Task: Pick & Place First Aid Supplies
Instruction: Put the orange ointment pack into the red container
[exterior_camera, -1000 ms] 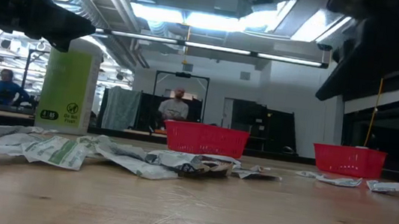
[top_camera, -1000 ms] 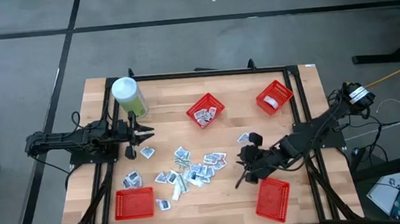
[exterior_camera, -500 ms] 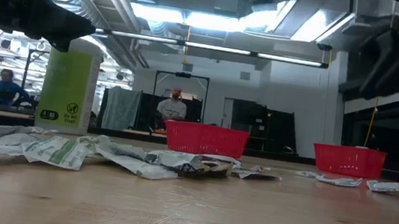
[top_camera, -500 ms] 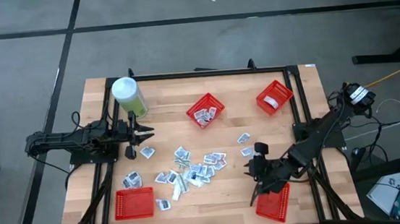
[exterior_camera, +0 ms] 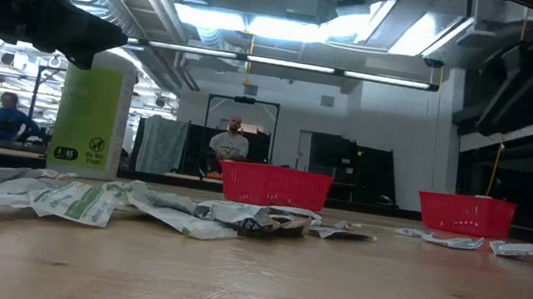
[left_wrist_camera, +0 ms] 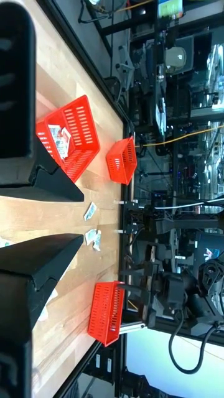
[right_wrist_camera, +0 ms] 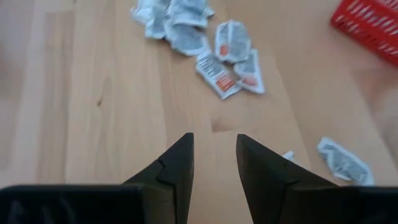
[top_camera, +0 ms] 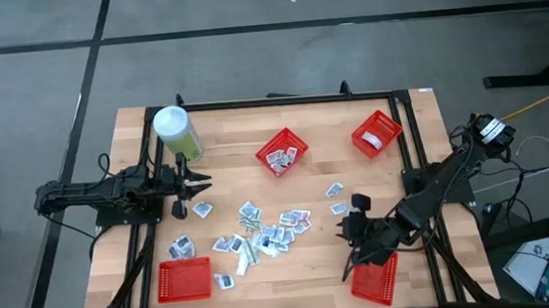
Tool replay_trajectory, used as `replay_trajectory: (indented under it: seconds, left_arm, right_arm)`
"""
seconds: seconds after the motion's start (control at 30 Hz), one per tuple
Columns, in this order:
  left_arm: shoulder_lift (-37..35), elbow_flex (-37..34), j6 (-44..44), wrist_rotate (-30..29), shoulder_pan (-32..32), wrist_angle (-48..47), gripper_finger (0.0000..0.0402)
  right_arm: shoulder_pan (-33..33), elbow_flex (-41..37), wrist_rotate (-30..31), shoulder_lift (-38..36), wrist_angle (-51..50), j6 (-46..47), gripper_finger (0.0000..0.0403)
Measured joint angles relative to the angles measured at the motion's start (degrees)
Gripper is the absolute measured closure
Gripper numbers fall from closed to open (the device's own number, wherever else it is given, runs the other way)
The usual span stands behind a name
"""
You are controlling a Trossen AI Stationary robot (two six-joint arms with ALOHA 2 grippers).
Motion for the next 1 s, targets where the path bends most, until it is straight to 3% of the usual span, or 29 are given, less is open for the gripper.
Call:
replay_trajectory:
  seconds: [0.4, 0.8, 1.0]
  left_arm:
    - [0.01, 0.00, 0.00, 0.00, 0.00, 0.02, 0.0313]
    - [0.00, 0.01, 0.00, 0.00, 0.00, 0.02, 0.0313]
    - [0.02, -0.01, 0.00, 0.01, 0.00, 0.01, 0.0313]
  right_arm:
    - [-0.50, 0.02, 7.13, 0.00, -4.32, 2.07, 0.0282]
    - [-3.21, -6.83, 7.06, 0.00, -4.03, 11.98, 0.0282]
    - [-3.99, -9.05, 7.03, 0.00, -0.32, 11.98, 0.0282]
